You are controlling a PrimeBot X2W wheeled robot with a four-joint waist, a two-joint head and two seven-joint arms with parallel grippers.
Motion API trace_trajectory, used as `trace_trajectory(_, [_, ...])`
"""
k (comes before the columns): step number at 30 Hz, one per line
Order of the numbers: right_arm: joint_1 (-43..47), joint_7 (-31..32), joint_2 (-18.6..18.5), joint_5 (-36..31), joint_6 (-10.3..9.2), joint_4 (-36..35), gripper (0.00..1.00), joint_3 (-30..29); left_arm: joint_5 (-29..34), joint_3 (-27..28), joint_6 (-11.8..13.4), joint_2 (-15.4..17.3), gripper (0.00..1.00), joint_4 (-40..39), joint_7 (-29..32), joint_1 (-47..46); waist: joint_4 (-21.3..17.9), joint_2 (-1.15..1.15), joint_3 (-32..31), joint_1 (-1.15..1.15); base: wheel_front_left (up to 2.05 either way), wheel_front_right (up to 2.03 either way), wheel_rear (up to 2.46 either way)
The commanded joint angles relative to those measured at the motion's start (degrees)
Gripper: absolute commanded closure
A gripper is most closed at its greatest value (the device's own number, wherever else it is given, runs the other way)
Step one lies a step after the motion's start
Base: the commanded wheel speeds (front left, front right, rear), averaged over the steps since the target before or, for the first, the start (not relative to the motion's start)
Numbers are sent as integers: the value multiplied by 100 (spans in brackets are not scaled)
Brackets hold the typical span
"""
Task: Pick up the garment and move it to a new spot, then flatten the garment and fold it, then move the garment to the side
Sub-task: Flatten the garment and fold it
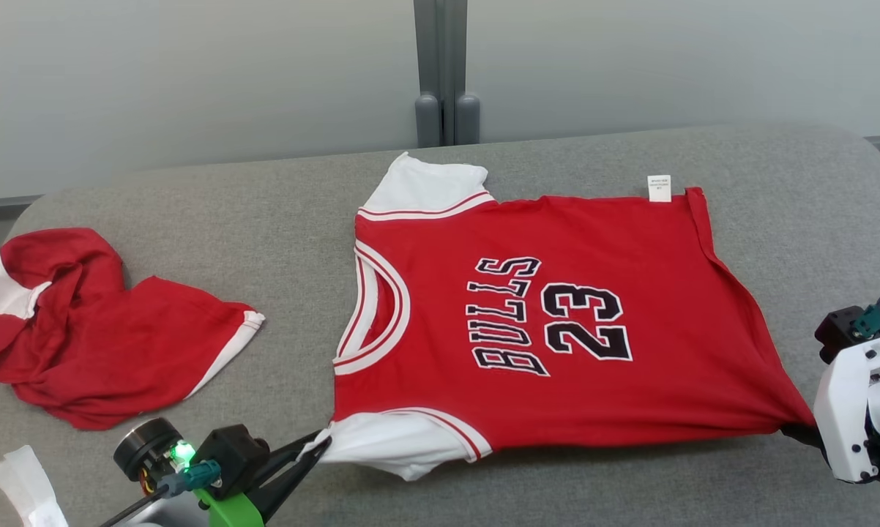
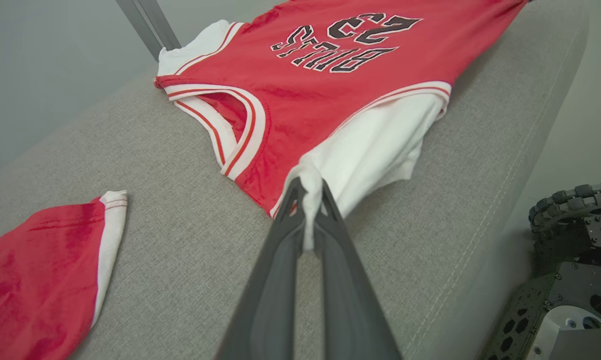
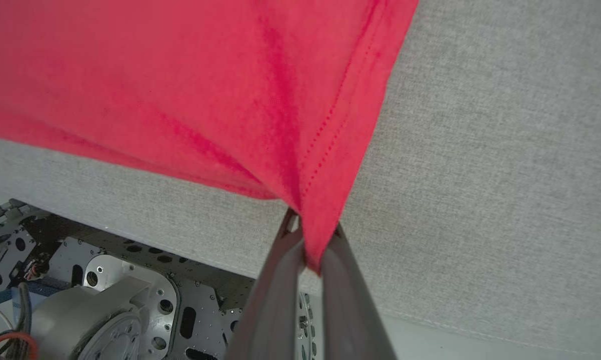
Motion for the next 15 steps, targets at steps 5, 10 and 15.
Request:
trace_trajectory(5, [-265,160,10,-33,-11,-52,100,-25,56,51,30,19,100,-52,150,-289,-57,0,282,0,0,0,0])
trace_trajectory(10, [-632,349,50,-111,-11,-24,100,-72,133,100,3,-37,100,61,243,-717,-96,0,680,0,0,0,0])
trace_trajectory(15, [-1013,474,124,-181,-11,50,100,-166,204,43,-37,-106,100,238,319,-1284,-104,0,1124,0,0,0,0])
